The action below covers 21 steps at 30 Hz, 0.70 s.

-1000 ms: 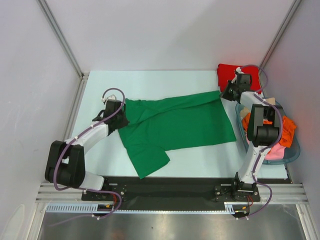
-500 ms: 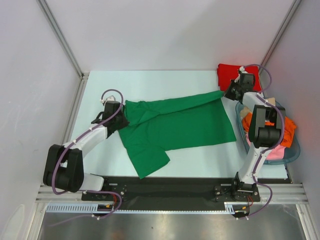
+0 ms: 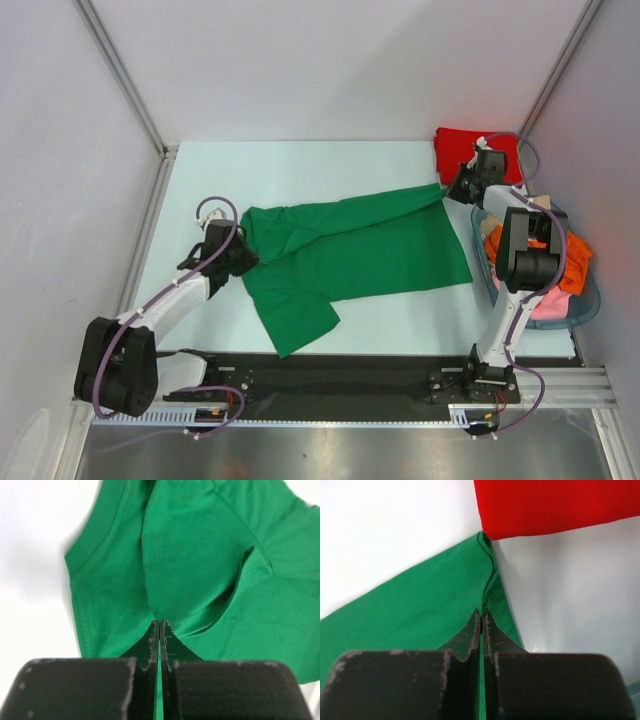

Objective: Fold and stack the t-shirts
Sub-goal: Fold the tshirt

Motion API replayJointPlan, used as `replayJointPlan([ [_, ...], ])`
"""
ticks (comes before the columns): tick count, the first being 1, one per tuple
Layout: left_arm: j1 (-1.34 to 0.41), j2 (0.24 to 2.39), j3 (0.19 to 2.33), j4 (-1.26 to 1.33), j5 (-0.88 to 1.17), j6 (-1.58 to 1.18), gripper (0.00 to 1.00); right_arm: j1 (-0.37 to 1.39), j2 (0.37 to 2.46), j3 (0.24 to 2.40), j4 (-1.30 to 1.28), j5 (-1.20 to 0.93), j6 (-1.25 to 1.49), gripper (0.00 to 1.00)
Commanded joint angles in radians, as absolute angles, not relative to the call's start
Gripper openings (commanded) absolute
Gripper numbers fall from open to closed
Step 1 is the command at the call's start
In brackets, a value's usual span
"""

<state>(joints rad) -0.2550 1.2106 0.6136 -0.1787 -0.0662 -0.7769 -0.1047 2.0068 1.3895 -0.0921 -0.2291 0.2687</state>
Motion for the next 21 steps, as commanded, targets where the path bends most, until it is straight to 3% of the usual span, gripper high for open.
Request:
replayJointPlan([
  [1,-0.275,1.196,0.592,-0.146,-0.054,-0.834,0.00,-0.110,2.016,1.416,-0.060,-0.235,0.262,0.00],
  [21,-0.288,1.296,0.718,-0.212,-0.161,-0.776,0.00,-0.107,2.045,1.433,-0.071,-0.236,0.262,0.00],
])
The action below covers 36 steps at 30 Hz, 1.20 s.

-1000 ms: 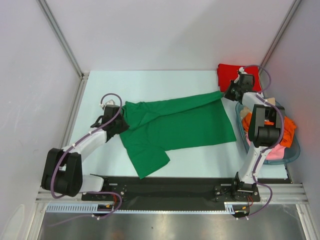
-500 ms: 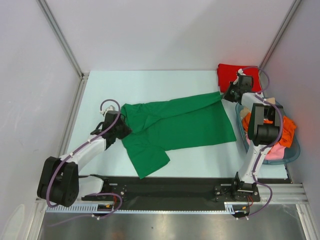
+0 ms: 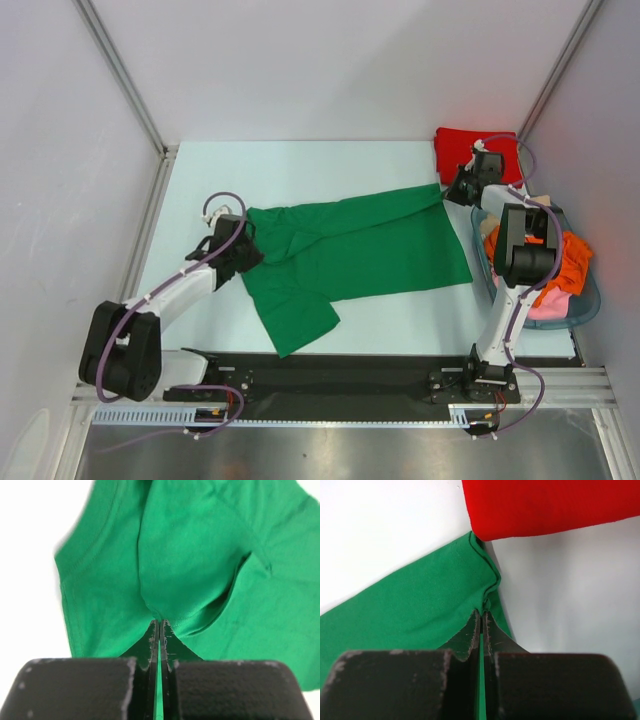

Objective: Fold and stack the t-shirts
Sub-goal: Fold the tshirt

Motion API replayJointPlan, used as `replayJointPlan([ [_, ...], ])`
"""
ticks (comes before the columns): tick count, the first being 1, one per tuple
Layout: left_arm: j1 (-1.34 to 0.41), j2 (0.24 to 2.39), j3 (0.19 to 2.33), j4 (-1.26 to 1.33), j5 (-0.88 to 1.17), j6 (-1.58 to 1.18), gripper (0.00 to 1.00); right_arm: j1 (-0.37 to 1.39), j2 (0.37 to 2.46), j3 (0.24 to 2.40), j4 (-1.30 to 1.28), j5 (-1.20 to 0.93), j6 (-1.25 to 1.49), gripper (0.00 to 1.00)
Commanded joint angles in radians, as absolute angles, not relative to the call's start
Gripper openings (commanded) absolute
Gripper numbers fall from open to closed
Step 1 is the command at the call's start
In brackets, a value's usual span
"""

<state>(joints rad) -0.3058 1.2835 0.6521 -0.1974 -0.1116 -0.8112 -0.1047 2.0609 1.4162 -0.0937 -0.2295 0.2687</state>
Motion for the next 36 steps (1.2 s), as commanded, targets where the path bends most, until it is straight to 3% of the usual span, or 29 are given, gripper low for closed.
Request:
replayJointPlan([
  [1,-0.279,1.299,0.730,-0.210,-0.161,-0.769,0.00,-0.107,2.045,1.436,-0.061,-0.236,0.264,0.00],
  [8,-0.224,1.428,1.003,-0.115,-0.160,-0.577,0.00,-0.103,2.089,1.522,0.000,-0.288,0.304,0.00],
  [19,-0.147,1.834,1.573,-0.005,-0.035,-0.353,0.00,-0.081,2.215,1.670,0.265,-0.336,0.345,0.01],
  [25,-0.120,1.991,1.736,0.051,0.028,-0.333,0.00,-0.081,2.307,1.765,0.325,-0.351,0.360,0.01],
  [36,-0.086,2.112,1.835,0.129,0.077,-0.293,0.00,-0.081,2.384,1.848,0.325,-0.359,0.374,0.01],
])
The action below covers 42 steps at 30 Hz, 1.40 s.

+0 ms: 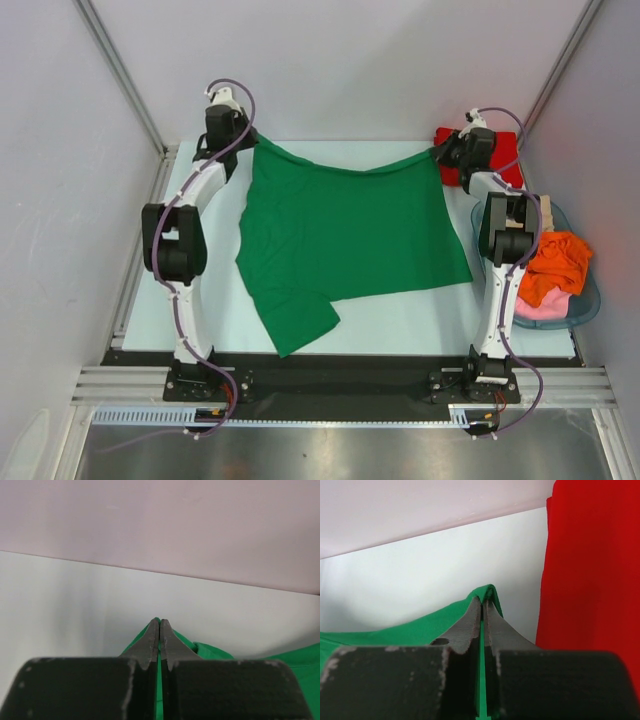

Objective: Fold and stack the t-shirts
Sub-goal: Fold the tshirt

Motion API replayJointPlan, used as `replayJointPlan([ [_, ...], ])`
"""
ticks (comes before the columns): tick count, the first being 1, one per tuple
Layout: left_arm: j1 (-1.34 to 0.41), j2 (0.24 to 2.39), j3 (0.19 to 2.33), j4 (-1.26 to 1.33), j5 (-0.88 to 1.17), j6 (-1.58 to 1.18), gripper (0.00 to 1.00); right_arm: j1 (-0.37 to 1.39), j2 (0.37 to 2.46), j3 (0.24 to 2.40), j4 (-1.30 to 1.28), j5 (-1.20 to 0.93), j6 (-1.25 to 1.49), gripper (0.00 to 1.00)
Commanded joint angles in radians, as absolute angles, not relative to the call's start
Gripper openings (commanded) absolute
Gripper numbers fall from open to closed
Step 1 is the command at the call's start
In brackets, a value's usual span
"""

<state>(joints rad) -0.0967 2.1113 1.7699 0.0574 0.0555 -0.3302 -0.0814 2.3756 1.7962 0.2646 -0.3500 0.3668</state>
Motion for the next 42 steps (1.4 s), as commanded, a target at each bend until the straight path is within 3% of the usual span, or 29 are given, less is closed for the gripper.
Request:
replayJointPlan([
  [1,-0.084,2.120,1.841,0.130,0.078,-0.295,0.01,-0.081,2.387,1.850,0.321,-0.359,0.374,0.01],
  [5,-0.078,2.118,1.839,0.155,0.084,-0.305,0.00,-0.083,2.396,1.861,0.314,-0.357,0.370,0.01],
  [11,-0.077,2.100,1.890,-0.033,0.101,-0.330,0.00,-0.083,2.387,1.891,0.213,-0.368,0.368,0.01],
  [22,-0.077,1.823,1.527,-0.138,0.182,-0.466,0.00,-0.109,2.269,1.821,-0.092,-0.439,0.391,0.00],
  [42,-0.084,1.542,1.128,-0.215,0.164,-0.488,0.01,-0.135,2.123,1.646,-0.223,-0.449,0.330,0.00],
])
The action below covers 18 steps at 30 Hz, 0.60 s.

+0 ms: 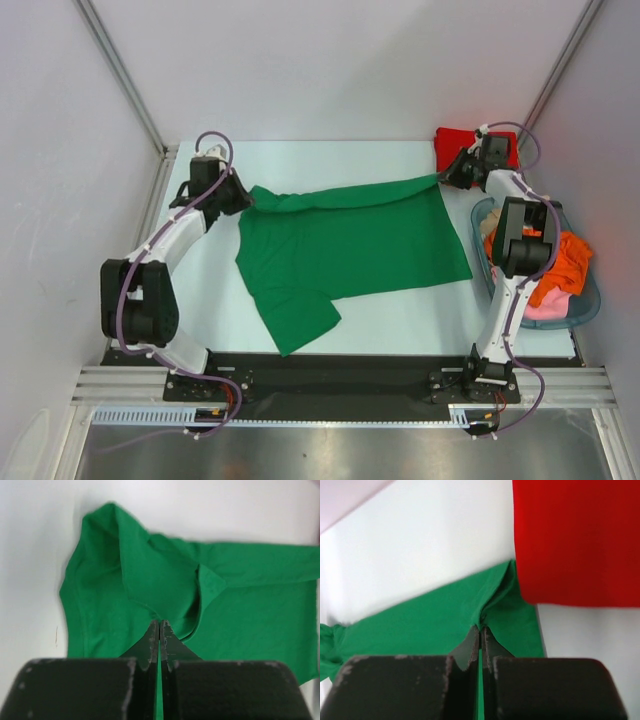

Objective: Fold and stack the t-shirts
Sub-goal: Fold the tshirt

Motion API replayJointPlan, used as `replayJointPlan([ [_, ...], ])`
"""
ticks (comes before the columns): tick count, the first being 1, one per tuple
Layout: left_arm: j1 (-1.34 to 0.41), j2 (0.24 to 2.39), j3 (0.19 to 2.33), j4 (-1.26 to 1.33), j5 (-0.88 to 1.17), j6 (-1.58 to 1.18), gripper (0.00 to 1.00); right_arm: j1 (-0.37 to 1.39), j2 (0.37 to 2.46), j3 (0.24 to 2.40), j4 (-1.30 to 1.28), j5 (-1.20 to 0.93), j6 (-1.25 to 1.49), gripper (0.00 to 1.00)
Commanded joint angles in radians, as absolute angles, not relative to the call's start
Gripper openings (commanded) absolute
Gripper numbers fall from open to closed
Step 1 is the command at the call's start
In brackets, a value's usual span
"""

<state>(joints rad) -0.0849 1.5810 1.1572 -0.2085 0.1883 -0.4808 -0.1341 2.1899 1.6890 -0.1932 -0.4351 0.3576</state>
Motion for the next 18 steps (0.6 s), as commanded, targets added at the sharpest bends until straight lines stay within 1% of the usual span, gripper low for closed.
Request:
replayJointPlan([
  [1,-0.084,1.543,1.120,-0.224,0.155,-0.486,0.00,-0.135,2.103,1.625,-0.212,-0.446,0.330,0.00],
  [2,-0.084,1.545,1.118,-0.229,0.146,-0.486,0.00,-0.135,2.092,1.576,-0.204,-0.440,0.330,0.00],
  [5,-0.084,1.548,1.111,-0.230,0.144,-0.483,0.00,-0.137,2.074,1.517,-0.181,-0.414,0.318,0.00],
  [12,-0.084,1.548,1.091,-0.239,0.112,-0.486,0.00,-0.137,2.074,1.491,-0.218,-0.371,0.299,0.00],
  [18,-0.084,1.531,1.081,-0.250,0.083,-0.480,0.00,-0.141,2.054,1.470,-0.195,-0.324,0.284,0.00],
])
